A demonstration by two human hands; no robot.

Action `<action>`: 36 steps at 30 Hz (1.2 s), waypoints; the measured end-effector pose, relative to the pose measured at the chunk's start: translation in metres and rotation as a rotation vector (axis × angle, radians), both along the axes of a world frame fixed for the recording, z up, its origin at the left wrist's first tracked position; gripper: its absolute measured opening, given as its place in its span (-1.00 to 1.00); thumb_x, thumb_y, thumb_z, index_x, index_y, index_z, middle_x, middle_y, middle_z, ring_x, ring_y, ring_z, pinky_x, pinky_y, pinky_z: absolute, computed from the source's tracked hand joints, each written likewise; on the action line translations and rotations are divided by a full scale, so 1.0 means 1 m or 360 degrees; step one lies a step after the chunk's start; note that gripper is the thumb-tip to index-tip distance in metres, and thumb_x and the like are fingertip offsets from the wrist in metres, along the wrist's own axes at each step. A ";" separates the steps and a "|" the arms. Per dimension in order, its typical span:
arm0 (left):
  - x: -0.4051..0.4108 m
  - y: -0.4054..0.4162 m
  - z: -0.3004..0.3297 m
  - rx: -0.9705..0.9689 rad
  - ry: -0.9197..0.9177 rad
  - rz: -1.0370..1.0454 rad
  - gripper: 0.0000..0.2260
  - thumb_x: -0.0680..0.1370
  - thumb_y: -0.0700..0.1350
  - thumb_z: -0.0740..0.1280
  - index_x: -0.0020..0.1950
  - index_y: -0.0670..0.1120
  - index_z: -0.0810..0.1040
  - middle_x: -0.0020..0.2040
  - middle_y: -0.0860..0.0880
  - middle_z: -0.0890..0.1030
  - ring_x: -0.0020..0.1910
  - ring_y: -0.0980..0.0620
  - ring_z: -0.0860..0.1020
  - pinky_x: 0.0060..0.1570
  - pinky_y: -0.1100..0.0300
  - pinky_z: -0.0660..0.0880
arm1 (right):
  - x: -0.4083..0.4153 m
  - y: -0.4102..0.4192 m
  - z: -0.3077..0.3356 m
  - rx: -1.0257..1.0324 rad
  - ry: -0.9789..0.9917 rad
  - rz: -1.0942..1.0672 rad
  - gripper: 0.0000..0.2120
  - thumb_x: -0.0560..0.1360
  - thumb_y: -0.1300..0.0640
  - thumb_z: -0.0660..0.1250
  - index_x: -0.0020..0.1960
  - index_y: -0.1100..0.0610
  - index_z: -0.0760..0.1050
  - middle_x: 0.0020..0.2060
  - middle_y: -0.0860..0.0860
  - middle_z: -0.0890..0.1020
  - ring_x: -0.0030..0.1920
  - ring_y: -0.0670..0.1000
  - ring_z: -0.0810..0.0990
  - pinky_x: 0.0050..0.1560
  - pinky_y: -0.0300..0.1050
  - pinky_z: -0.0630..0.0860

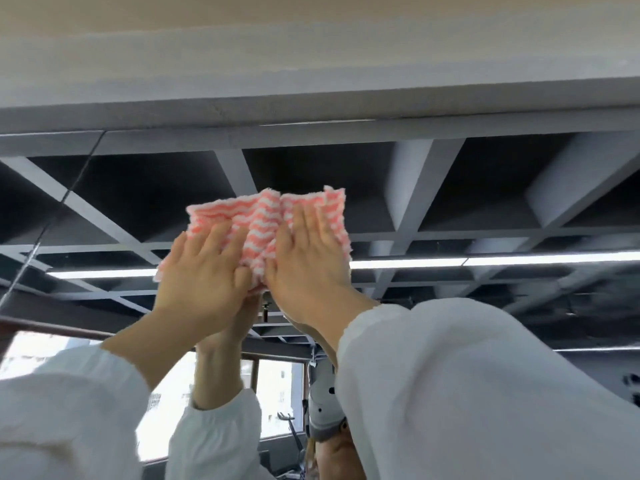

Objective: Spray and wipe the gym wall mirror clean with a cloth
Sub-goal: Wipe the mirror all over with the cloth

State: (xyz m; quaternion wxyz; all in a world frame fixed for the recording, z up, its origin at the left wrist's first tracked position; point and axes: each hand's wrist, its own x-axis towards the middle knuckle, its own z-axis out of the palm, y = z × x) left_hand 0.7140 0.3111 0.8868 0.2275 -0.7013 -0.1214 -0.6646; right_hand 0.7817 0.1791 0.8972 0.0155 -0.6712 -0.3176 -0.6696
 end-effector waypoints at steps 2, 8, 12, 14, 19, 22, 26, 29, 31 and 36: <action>-0.002 0.000 0.002 0.0008 -0.0178 -0.0147 -0.54 0.52 0.00 -0.03 0.07 -0.24 0.55 0.03 -0.24 0.55 -0.06 -0.21 0.47 -0.02 -0.10 0.38 | 0.001 -0.006 0.002 -0.0021 0.0046 0.0074 -0.36 0.65 -0.11 -0.11 0.53 0.26 -0.23 0.52 0.25 -0.17 0.52 0.20 -0.24 0.33 0.03 -0.44; 0.026 -0.038 0.003 -0.0266 -0.0109 -0.0295 -0.48 0.57 0.08 -0.06 0.37 -0.24 0.30 0.40 -0.26 0.28 0.38 -0.28 0.22 0.37 -0.22 0.12 | 0.016 -0.036 0.006 -0.0130 0.0142 0.0179 -0.40 0.65 -0.05 -0.03 0.55 0.18 -0.19 0.53 0.16 -0.18 0.53 0.11 -0.23 0.41 -0.05 -0.35; 0.049 -0.064 0.006 -0.0466 -0.0069 -0.0111 -0.42 0.53 0.19 -0.33 0.55 0.12 -0.05 0.55 -0.06 -0.01 0.50 -0.22 -0.06 0.37 -0.33 -0.07 | 0.036 -0.068 0.006 -0.0133 0.0089 0.0214 -0.40 0.64 -0.07 0.03 0.55 0.15 -0.11 0.54 0.14 -0.17 0.53 0.09 -0.22 0.42 -0.05 -0.33; 0.057 -0.083 0.006 -0.0490 -0.0066 -0.0087 -0.38 0.47 0.24 -0.32 0.54 0.17 -0.08 0.55 -0.04 -0.03 0.50 -0.20 -0.09 0.36 -0.37 -0.07 | 0.047 -0.087 0.007 -0.0135 0.0078 0.0234 -0.42 0.63 -0.08 0.05 0.54 0.13 -0.06 0.54 0.13 -0.16 0.53 0.09 -0.22 0.42 -0.05 -0.32; 0.083 -0.135 0.003 -0.0513 -0.0035 -0.0074 -0.38 0.47 0.27 -0.31 0.53 0.19 -0.09 0.55 -0.04 -0.04 0.50 -0.21 -0.10 0.35 -0.39 -0.06 | 0.071 -0.138 0.004 -0.0119 0.0076 0.0263 -0.43 0.64 -0.05 0.06 0.54 0.11 -0.06 0.54 0.12 -0.15 0.53 0.07 -0.22 0.40 -0.07 -0.32; 0.105 -0.174 -0.001 -0.0492 -0.0032 -0.0074 -0.46 0.56 0.25 -0.28 0.54 0.19 -0.10 0.56 -0.04 -0.05 0.51 -0.20 -0.11 0.36 -0.37 -0.06 | 0.090 -0.177 -0.002 -0.0110 0.0061 0.0204 -0.40 0.64 -0.04 0.04 0.55 0.13 -0.13 0.54 0.12 -0.18 0.53 0.07 -0.24 0.34 -0.09 -0.38; 0.136 -0.244 -0.007 -0.0453 0.0085 -0.0122 -0.42 0.52 0.29 -0.23 0.53 0.19 -0.18 0.56 -0.02 -0.14 0.51 -0.19 -0.18 0.39 -0.35 -0.09 | 0.122 -0.245 -0.008 -0.0073 0.0126 0.0083 -0.39 0.64 -0.05 0.00 0.55 0.12 -0.21 0.53 0.10 -0.25 0.51 0.06 -0.31 0.36 -0.09 -0.41; 0.155 -0.295 -0.015 -0.0398 0.0183 -0.0088 -0.36 0.46 0.31 -0.31 0.52 0.18 -0.23 0.56 -0.02 -0.20 0.51 -0.18 -0.23 0.38 -0.36 -0.12 | 0.146 -0.296 -0.016 -0.0014 0.0222 0.0106 -0.42 0.65 -0.03 -0.02 0.55 0.08 -0.22 0.52 0.05 -0.28 0.51 0.02 -0.33 0.37 -0.10 -0.40; 0.170 -0.331 -0.022 -0.0365 0.0258 -0.0079 -0.33 0.41 0.34 -0.37 0.52 0.18 -0.26 0.55 -0.03 -0.24 0.50 -0.18 -0.26 0.36 -0.38 -0.16 | 0.160 -0.330 -0.024 0.0013 0.0230 0.0088 -0.42 0.65 -0.02 -0.05 0.55 0.08 -0.26 0.52 0.04 -0.29 0.50 0.00 -0.33 0.42 -0.09 -0.37; 0.206 -0.404 -0.039 -0.0258 0.0402 -0.0062 -0.37 0.49 0.37 -0.30 0.51 0.18 -0.29 0.54 -0.05 -0.30 0.48 -0.20 -0.33 0.30 -0.41 -0.31 | 0.197 -0.406 -0.046 0.0047 0.0247 -0.0112 -0.40 0.60 -0.07 -0.17 0.55 0.16 -0.20 0.53 0.12 -0.19 0.51 0.05 -0.25 0.48 0.03 -0.23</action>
